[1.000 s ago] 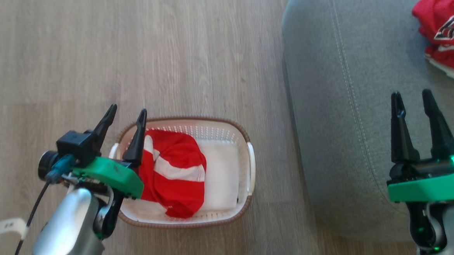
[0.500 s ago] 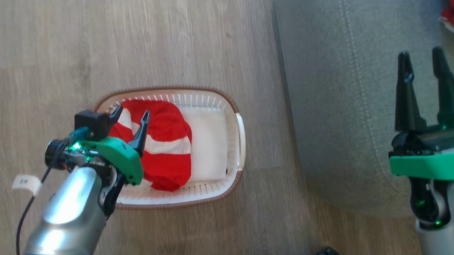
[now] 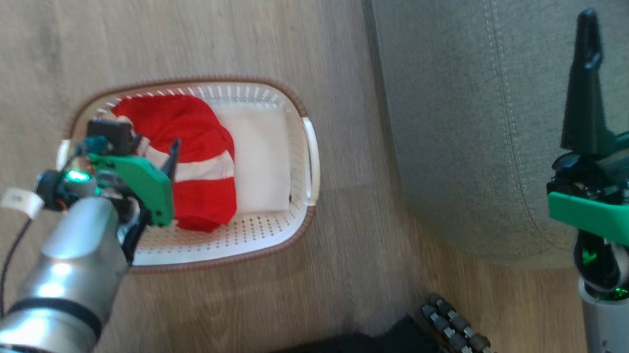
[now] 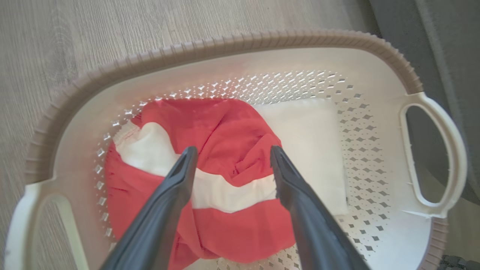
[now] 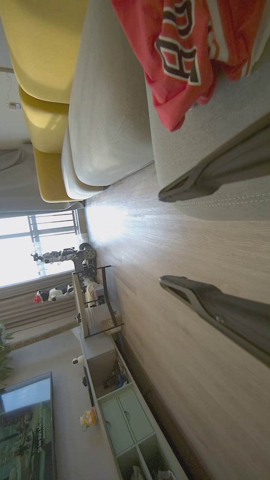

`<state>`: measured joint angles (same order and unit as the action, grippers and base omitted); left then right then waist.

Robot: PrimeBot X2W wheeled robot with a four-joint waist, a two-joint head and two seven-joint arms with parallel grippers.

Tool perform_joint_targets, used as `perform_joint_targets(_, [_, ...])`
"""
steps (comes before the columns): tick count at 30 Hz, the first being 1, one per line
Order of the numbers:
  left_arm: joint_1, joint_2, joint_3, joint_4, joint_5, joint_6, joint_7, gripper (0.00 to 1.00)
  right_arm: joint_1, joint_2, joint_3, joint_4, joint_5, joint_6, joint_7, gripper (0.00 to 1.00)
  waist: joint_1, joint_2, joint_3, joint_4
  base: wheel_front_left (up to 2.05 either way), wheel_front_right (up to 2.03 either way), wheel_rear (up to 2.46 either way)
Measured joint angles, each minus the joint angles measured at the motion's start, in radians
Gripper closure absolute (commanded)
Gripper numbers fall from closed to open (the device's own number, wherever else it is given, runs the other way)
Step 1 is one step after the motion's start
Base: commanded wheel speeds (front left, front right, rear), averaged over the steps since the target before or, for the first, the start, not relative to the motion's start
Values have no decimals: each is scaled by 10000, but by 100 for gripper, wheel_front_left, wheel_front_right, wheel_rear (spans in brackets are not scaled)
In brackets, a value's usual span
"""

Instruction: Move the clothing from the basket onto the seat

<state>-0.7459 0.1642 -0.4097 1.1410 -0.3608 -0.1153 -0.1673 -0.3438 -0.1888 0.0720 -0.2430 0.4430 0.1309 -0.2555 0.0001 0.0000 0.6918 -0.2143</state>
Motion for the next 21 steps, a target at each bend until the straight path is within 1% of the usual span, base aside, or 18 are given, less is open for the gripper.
perform_joint_targets(3, [-565, 171, 2, 458, 0, -4, 100, 0, -206, 48, -15, -453, -59, 0, 0, 0, 0, 0, 450, -179, 0, 0, 0])
perform_joint_targets(7, [-1274, 368, -10, 926, 0, -4, 453, 0, -380, 311, -17, -871, -192, 0, 0, 0, 1, 0, 1064, -398, 0, 0, 0])
perform_joint_targets(11, [-1749, 612, -13, 1191, 0, 27, 970, 0, -438, 399, -6, -1122, -228, 0, -2, 0, 1, 0, 1634, -625, 0, 0, 0])
perform_joint_targets(15, [-1880, 792, -50, 1321, 0, 128, 1438, 0, -675, 591, 19, -1164, -299, 0, -2, 0, 2, 0, 2055, -872, 0, 0, 0])
perform_joint_targets(21, [-1877, 813, -364, 1453, 0, 52, 2617, 0, -755, 604, 17, -1162, -299, 0, -2, 0, 0, 0, 2208, -1057, 0, 0, 0])
